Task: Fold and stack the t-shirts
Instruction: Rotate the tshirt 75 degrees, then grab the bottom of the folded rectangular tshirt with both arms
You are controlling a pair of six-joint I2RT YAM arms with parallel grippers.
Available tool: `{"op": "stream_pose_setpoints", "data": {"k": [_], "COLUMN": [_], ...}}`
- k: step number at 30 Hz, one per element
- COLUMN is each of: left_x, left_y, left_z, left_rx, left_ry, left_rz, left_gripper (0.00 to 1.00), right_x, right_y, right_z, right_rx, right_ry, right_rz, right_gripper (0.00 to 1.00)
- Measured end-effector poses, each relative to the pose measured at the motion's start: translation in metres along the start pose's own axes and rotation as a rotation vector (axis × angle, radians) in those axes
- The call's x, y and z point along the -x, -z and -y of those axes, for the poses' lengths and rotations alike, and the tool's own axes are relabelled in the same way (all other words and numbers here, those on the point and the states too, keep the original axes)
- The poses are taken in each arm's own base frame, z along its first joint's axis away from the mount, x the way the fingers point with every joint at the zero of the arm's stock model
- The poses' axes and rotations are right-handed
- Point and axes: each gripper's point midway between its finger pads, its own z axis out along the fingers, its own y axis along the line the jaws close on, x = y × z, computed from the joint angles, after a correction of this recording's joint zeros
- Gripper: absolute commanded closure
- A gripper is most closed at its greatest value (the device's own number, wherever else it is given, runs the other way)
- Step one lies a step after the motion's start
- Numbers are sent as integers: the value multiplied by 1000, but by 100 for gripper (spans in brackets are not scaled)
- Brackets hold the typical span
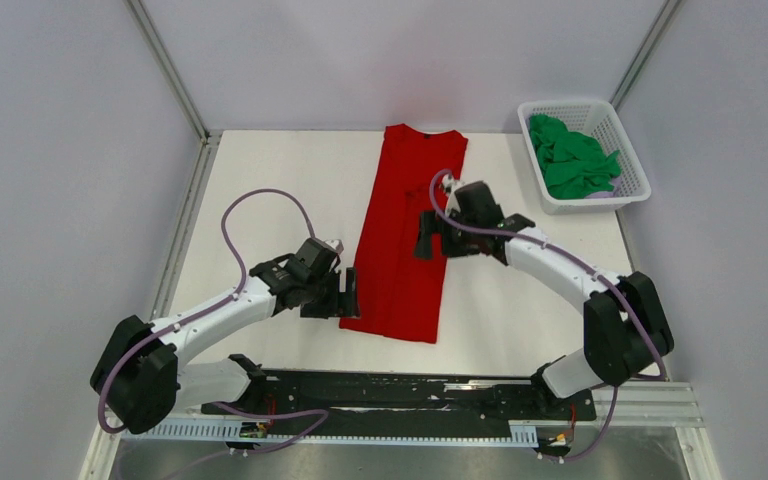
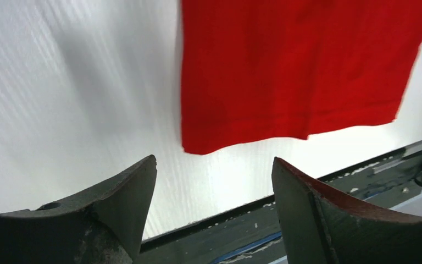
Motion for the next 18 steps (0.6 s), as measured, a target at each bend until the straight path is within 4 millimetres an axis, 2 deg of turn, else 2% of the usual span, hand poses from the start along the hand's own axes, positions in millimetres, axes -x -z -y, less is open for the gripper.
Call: {"op": "stream_pose_setpoints", "data": {"k": [3, 5, 7, 11, 15, 18], "left_x": [-13, -17, -20, -27, -26, -24], "left_y": [-6, -10, -16, -28, -34, -39], "left_z": [-12, -13, -14, -17, -13, -8], "left_rx": [32, 31, 24, 24, 1, -22], "left_ry": [19, 24, 28, 32, 33, 31], "left_rz": [-32, -38, -47, -77, -79, -77], "left_gripper": [30, 34, 41, 50, 58, 68], "right_x": [-87, -127, -146, -171, -199, -215], "right_y": [12, 28, 41, 57, 57, 54], "right_z": [-26, -36, -43, -51, -46, -39], "right_rx": [45, 62, 80, 108, 90, 59], "right_ry": [35, 49, 59, 63, 58, 45], "right_rz": [-209, -311, -360, -408, -477, -520], "right_gripper": [12, 18, 24, 30, 36, 40]}}
